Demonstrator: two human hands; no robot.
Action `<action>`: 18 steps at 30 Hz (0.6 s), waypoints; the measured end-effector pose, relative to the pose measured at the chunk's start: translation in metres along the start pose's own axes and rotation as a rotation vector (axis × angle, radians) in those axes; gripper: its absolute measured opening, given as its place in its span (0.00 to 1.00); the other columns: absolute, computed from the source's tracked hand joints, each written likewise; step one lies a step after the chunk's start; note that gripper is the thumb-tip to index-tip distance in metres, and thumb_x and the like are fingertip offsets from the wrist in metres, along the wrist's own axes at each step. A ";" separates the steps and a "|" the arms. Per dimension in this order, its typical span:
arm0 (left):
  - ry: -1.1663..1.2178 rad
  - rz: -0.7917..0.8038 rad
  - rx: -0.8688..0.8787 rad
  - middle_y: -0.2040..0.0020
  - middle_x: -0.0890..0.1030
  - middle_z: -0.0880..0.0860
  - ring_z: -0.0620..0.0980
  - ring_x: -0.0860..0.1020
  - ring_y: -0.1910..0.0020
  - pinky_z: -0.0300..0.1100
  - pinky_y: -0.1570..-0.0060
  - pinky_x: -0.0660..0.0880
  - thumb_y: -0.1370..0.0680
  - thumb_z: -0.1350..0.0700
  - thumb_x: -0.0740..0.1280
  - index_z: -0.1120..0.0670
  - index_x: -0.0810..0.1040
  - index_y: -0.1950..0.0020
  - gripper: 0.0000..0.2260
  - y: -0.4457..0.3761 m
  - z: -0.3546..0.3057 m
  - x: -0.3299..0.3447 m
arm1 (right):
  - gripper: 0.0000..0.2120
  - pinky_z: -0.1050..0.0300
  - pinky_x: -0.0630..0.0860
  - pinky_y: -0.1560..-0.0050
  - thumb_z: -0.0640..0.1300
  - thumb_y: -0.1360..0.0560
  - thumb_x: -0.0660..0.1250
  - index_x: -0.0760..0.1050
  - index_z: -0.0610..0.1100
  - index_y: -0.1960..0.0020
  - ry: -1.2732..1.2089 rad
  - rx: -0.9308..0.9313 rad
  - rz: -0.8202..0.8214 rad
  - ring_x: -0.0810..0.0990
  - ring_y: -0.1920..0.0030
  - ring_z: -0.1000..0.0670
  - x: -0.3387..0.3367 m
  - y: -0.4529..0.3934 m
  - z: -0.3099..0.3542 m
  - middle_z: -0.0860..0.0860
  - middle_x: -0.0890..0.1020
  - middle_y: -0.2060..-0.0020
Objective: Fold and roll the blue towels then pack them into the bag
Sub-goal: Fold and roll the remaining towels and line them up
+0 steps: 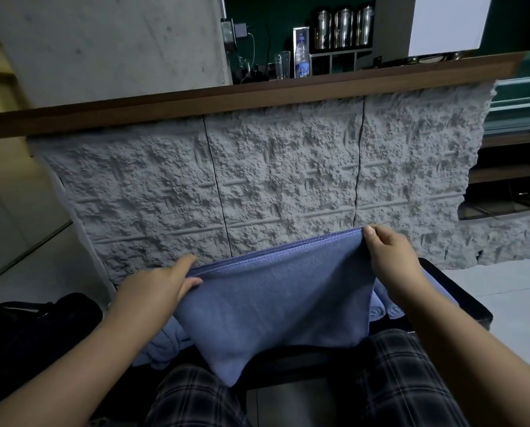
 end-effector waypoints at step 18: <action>0.428 0.026 -0.321 0.57 0.70 0.48 0.50 0.66 0.54 0.47 0.51 0.68 0.23 0.52 0.66 0.54 0.77 0.60 0.08 0.005 -0.002 0.023 | 0.17 0.56 0.66 0.58 0.49 0.18 0.56 0.69 0.48 0.65 -0.339 0.226 0.000 0.70 0.63 0.53 -0.003 0.009 -0.030 0.53 0.64 0.68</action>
Point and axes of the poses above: each hand's wrist, its own y-axis away from the middle knuckle, its own x-axis out of the palm, z = x × y, the point moved 4 cm from there along -y, towards the middle knuckle
